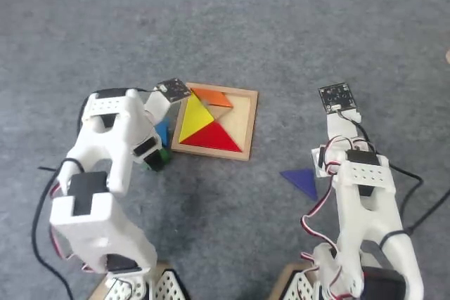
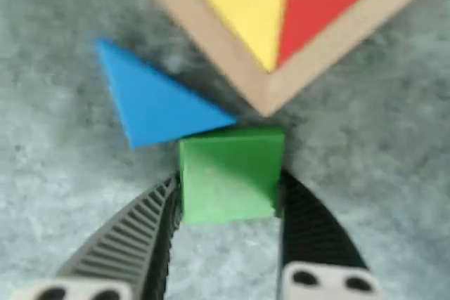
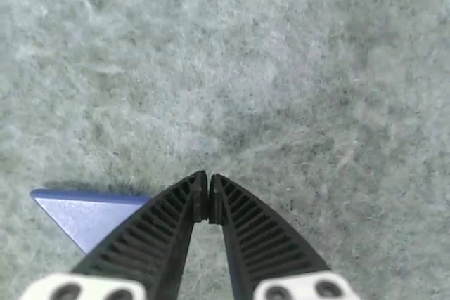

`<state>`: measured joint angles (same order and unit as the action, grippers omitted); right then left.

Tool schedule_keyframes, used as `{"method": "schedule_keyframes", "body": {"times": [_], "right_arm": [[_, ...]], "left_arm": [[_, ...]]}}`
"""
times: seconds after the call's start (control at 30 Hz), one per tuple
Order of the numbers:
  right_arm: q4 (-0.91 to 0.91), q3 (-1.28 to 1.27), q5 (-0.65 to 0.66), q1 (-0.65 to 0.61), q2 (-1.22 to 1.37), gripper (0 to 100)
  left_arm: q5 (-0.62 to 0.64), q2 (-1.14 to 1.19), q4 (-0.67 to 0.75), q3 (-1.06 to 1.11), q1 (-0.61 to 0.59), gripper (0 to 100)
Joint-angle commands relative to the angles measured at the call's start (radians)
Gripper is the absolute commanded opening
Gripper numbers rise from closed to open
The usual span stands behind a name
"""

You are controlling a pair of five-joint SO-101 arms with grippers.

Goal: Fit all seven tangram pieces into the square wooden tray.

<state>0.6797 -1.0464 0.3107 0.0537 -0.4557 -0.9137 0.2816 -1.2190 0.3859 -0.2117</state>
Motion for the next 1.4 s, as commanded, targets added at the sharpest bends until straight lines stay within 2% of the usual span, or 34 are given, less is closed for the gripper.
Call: {"method": "schedule_keyframes", "body": {"times": [0.0, 0.07, 0.27, 0.47, 0.53, 0.6, 0.7, 0.77, 1.03, 1.13, 1.37], "right_arm": [[-0.027, 0.006, 0.008, -0.004, -0.031, 2.0], [-0.027, 0.006, 0.008, -0.004, -0.031, 2.0], [-0.028, 0.006, 0.008, -0.004, -0.031, 2.0], [-0.03, 0.006, 0.008, -0.002, -0.031, 2.0], [-0.03, 0.006, 0.008, -0.002, -0.031, 2.0], [-0.03, 0.006, 0.008, -0.002, -0.031, 2.0], [-0.03, 0.006, 0.008, -0.002, -0.031, 2.0], [-0.03, 0.006, 0.008, -0.002, -0.031, 2.0], [-0.03, 0.006, 0.008, -0.002, -0.031, 2.0], [-0.031, 0.006, 0.008, -0.002, -0.031, 2.0], [-0.031, 0.006, 0.008, -0.002, -0.031, 2.0]], "left_arm": [[-0.002, 0.049, -0.078, -0.002, 0.043, 4], [0.021, 0.032, -0.063, 0.024, 0.044, 1], [0.031, -0.095, -0.008, 0.162, 0.048, 1], [0.034, -0.344, -0.011, 0.346, 0.152, 1], [0.078, -0.407, -0.021, 0.364, 0.173, 2], [0.164, -0.439, -0.02, 0.335, 0.16, 6], [0.192, -0.427, -0.015, 0.263, 0.098, 19], [0.19, -0.391, -0.015, 0.214, 0.055, 23], [0.127, -0.121, 0.032, 0.094, -0.023, 23], [0.126, -0.066, 0.072, 0.088, -0.012, 23], [0.129, -0.06, 0.069, 0.082, 0.052, 23]]}}
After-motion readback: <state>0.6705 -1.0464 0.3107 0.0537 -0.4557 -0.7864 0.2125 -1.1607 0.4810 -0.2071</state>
